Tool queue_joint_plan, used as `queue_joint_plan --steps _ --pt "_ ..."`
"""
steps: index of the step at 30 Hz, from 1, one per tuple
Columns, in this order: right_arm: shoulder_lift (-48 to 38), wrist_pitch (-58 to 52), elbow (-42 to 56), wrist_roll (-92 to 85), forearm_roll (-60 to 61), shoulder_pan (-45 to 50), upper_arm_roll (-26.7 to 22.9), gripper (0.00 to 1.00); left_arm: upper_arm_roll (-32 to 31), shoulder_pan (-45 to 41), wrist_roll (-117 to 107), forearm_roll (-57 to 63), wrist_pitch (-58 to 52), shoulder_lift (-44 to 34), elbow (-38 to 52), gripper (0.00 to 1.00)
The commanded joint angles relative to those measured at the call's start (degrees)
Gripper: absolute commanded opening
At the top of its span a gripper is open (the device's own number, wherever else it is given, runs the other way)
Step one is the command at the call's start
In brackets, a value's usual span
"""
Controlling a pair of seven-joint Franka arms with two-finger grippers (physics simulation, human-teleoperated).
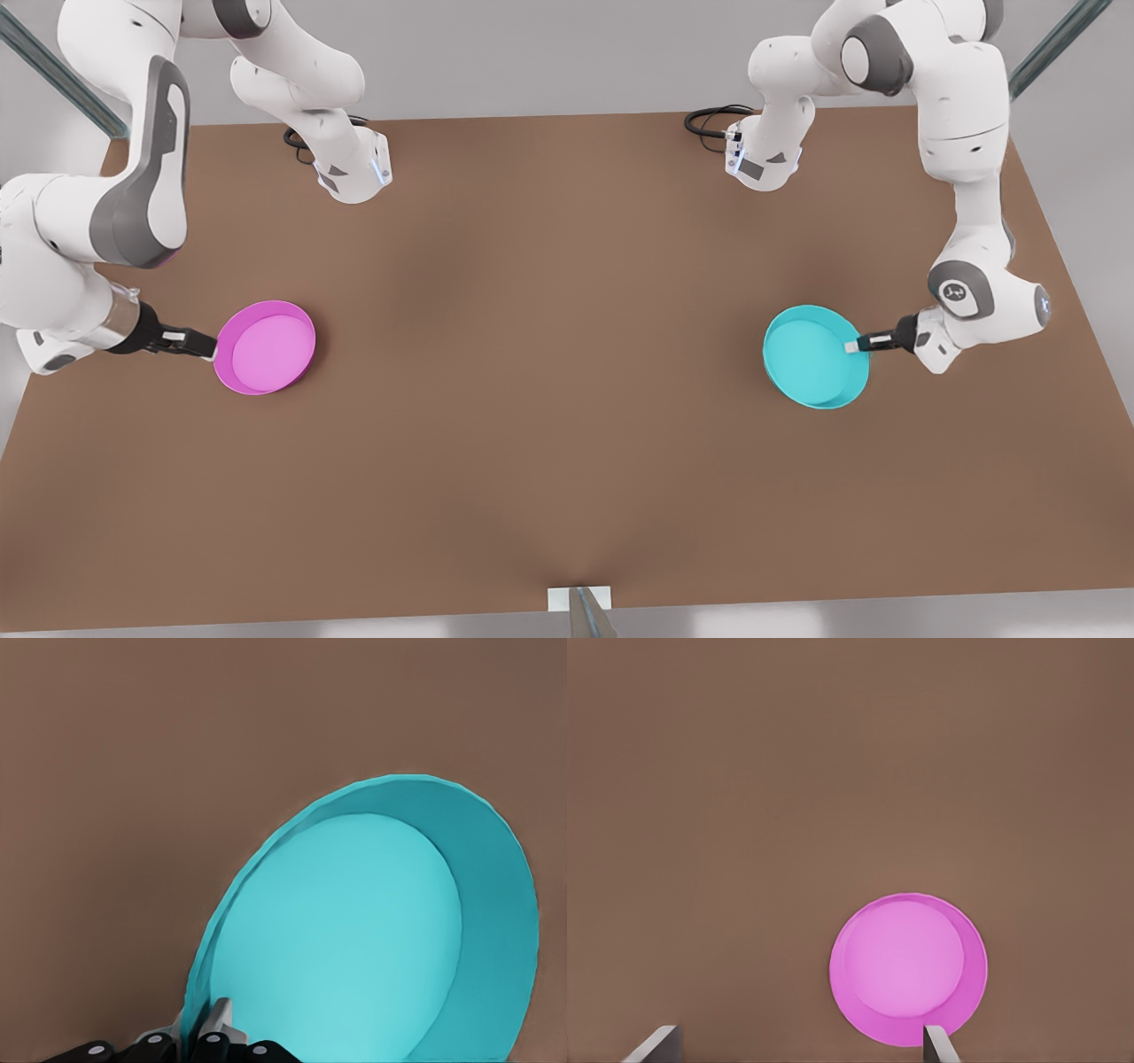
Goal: Flip the blue plate over with the left arm, and stack the pink plate on top of the blue plate with the right arm
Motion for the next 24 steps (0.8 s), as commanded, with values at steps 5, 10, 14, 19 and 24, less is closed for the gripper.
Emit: queue_joint_plan --steps 5,10,14,19,24 --pt "1.09 -3.16 2.86 0.25 0.26 0.05 -0.16 1.00 -0.35 -11.68 -9.27 -4.36 2.16 -1.00 -0.31 0.21" --pt "1.62 -4.13 5.15 -0.01 0.00 -2.05 -0.16 1.00 -0.44 -17.75 -13.32 -9.20 6.04 -0.73 -0.23 0.21" --pt "2.67 -5.62 4.80 0.08 0.09 -1.53 -0.07 1.00 -0.09 -24.69 -26.05 -9.38 6.04 -4.25 0.04 0.21" --pt "2.15 2.52 -10.48 -10.35 0.44 -10.13 -0.95 1.00 -0.18 -31.81 -41.62 -1.11 4.89 -5.48 6.10 0.21" --pt "6.28 20.83 -24.38 -17.76 1.32 -14.45 -0.78 1.00 -0.18 -38.23 -56.82 12.51 -6.35 -5.57 17.87 0.21"
